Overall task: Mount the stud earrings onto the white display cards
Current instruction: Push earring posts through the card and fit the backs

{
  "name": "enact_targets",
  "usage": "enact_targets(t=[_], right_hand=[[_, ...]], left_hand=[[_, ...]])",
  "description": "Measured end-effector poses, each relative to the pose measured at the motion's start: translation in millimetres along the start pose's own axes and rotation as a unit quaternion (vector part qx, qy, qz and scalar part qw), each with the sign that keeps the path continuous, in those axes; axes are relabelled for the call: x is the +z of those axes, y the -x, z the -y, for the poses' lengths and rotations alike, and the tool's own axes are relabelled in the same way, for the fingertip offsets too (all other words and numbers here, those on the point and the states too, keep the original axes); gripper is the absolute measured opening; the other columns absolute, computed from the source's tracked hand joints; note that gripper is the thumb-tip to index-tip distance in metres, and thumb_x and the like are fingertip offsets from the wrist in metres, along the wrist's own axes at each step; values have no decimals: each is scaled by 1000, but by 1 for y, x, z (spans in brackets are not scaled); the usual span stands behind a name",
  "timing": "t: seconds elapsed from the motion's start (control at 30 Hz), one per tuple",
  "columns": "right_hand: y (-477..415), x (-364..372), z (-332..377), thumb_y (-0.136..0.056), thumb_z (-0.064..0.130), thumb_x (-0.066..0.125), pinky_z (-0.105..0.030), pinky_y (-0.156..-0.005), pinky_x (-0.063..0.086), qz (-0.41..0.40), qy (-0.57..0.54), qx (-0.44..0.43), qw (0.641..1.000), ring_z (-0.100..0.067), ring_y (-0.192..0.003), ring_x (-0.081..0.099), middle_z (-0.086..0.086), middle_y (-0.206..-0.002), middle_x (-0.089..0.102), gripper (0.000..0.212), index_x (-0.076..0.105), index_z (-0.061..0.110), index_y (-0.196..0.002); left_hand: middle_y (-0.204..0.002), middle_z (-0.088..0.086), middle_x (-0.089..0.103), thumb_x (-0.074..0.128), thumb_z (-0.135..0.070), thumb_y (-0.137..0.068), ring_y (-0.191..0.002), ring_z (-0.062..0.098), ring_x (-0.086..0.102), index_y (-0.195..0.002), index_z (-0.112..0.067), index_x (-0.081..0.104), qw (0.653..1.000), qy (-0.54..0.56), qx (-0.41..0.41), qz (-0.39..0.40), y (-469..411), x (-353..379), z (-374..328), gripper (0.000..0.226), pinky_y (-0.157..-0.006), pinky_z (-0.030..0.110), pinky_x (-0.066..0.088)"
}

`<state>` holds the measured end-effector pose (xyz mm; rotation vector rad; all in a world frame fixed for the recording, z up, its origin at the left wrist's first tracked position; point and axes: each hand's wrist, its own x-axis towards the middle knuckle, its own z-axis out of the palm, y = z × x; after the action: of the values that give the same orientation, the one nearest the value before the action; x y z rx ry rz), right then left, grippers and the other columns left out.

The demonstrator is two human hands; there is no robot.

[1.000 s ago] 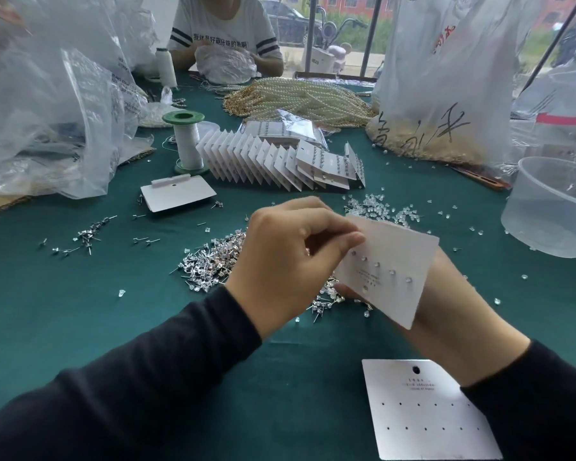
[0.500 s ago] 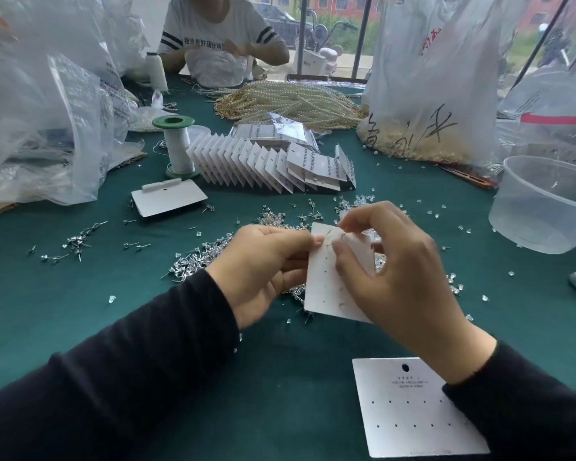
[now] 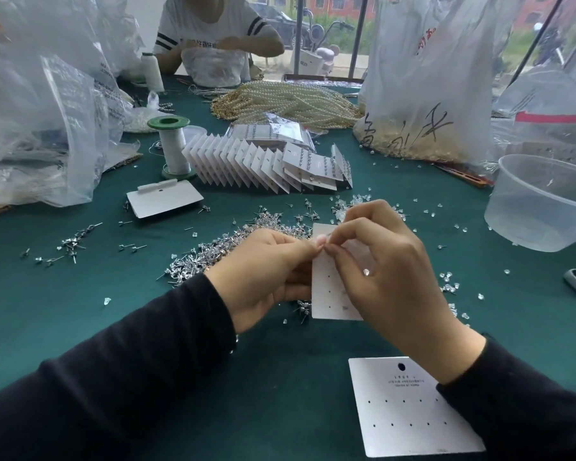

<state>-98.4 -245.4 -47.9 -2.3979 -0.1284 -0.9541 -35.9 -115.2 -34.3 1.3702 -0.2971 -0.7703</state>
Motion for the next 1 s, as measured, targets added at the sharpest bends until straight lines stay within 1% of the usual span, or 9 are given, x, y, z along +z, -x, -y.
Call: enact_targets(t=[0.07,0.17,0.27,0.4,0.47,0.53,0.63,0.8,1.0], right_hand=[[-1,-1,0,-79,-1,66,-13,-78,41,28,-31,-9,999,-16,-83,55,-6,-92,55,5,64,3,-82],[-2,-4,2,-81,4,62,-15,-83,42,62,-68,-23,995,-13,-90,55,-5,-95,57,7,62,4,-88],[-9,-12,-4,-85,12,59,-16,-85,46,41,-108,24,993,-6,-97,56,0,-100,59,15,58,13,-100],[-25,-38,-48,-86,3,57,0,-65,40,13,49,116,992,-1,-78,55,0,-91,61,17,64,10,-100],[-28,-47,-75,-86,3,55,-6,-64,37,43,151,172,973,-9,-73,53,-6,-95,65,19,68,10,-100],[-27,-50,-93,-87,6,55,-17,-74,37,74,192,219,954,-14,-78,53,-11,-99,67,21,70,9,-101],[-29,-51,-99,-85,10,59,-21,-76,38,103,182,251,945,-15,-77,55,-8,-93,71,16,72,11,-95],[-29,-50,-89,-80,20,68,-14,-55,38,177,140,229,947,-1,-68,57,10,-70,66,6,73,22,-77],[-28,-41,-90,-84,15,65,-16,-63,38,151,152,223,951,-8,-73,55,4,-78,65,10,73,16,-90]], left_hand=[[-64,8,69,51,-14,-90,-55,13,66,-78,2,65,1000,-5,3,1,0,0,0,24,-51,23,55],[-60,5,68,51,-15,-90,-52,12,65,-75,-1,63,999,-31,18,-16,-1,0,2,24,-49,22,54],[-61,6,69,53,-12,-89,-52,14,65,-72,-3,63,997,-43,31,-58,-3,-2,1,22,-49,24,55],[-62,6,70,53,-10,-89,-51,15,64,-73,-1,64,993,-43,50,-100,-8,-7,-1,21,-49,27,55],[-65,8,70,54,-10,-89,-53,16,65,-74,0,64,990,-48,58,-115,-9,-10,-2,20,-50,29,55],[-64,8,70,54,-10,-89,-53,16,65,-72,-1,64,989,-54,63,-121,-10,-13,-2,21,-48,28,55],[-64,7,70,54,-10,-89,-52,16,64,-73,0,65,988,-62,64,-127,-11,-15,-2,22,-46,25,53],[-74,14,71,53,-12,-89,-53,17,65,-78,3,65,986,-82,71,-130,-13,-16,-1,21,-44,24,52],[-76,16,71,54,-13,-89,-56,21,63,-76,2,66,983,-97,76,-133,-14,-18,-1,23,-46,25,51]])
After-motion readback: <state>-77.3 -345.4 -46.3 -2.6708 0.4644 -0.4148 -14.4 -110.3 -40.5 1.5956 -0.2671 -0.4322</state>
